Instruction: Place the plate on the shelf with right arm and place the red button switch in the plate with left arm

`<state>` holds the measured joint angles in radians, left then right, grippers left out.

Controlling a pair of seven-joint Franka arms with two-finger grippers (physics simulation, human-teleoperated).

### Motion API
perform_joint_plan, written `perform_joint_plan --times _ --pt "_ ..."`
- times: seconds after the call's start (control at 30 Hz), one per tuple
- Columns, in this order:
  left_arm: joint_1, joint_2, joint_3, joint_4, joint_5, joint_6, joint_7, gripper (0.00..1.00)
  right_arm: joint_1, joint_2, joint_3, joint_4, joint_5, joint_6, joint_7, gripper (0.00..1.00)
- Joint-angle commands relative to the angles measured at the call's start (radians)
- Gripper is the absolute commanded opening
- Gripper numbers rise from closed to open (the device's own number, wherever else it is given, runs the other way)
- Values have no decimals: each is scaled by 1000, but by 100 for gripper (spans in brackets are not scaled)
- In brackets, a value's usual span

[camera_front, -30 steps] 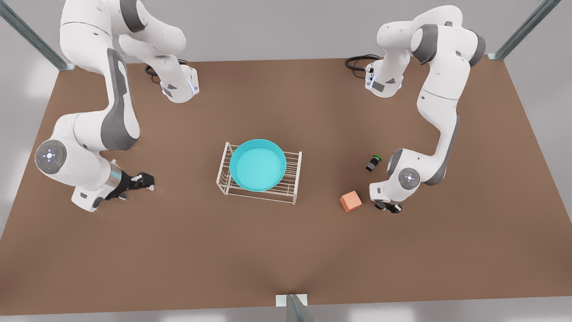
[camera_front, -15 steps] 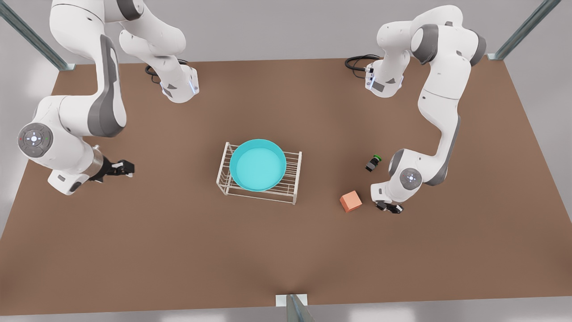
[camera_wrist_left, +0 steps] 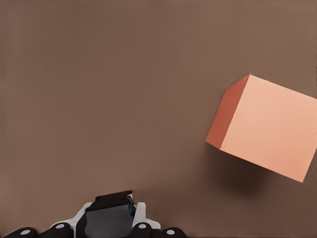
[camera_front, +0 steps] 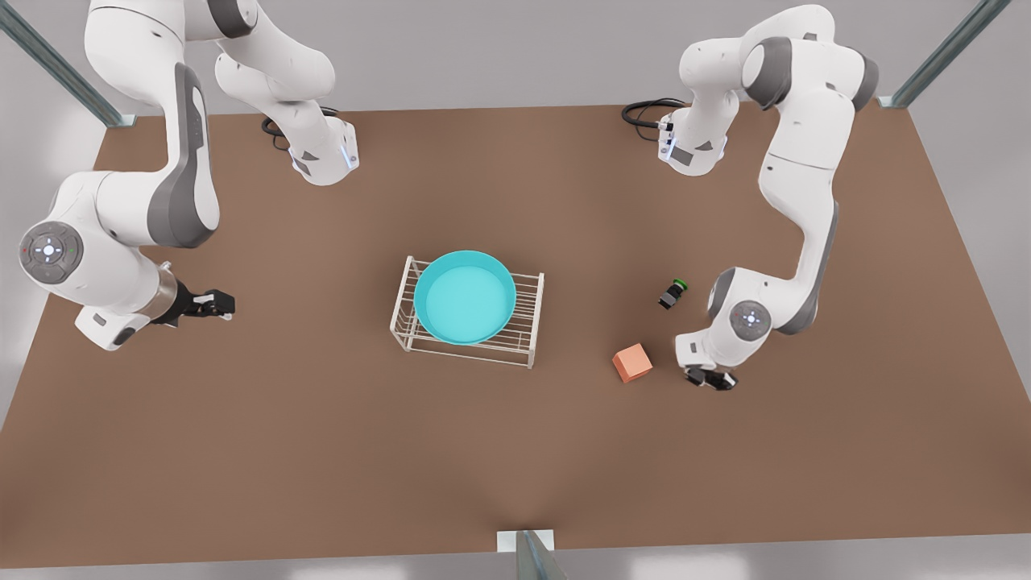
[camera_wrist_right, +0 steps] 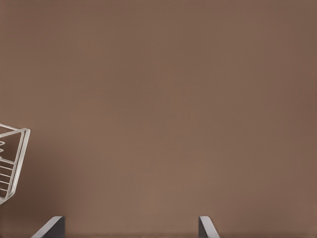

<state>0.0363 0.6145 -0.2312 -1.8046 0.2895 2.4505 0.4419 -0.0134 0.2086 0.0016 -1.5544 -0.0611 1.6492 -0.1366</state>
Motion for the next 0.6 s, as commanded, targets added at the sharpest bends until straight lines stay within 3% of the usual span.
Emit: perform_joint_plan --times 0.0,0.17,0.37,0.47,0.57 --pt "0 -32 1 13 -13 -77 3 47 1 0 0 0 0 -2 23 100" --pt "-4 -131 -103 134 -27 -315 -199 47 4 5 6 0 -2 1 25 100" --pt "-15 -185 -419 252 -13 -617 -712 47 4 8 6 0 0 0 25 100" --pt "-134 -173 -447 266 -13 -628 -930 47 1 8 6 7 1 -2 23 100" --pt "-296 -82 -445 407 -13 -614 -1204 47 3 12 6 8 0 0 25 100"
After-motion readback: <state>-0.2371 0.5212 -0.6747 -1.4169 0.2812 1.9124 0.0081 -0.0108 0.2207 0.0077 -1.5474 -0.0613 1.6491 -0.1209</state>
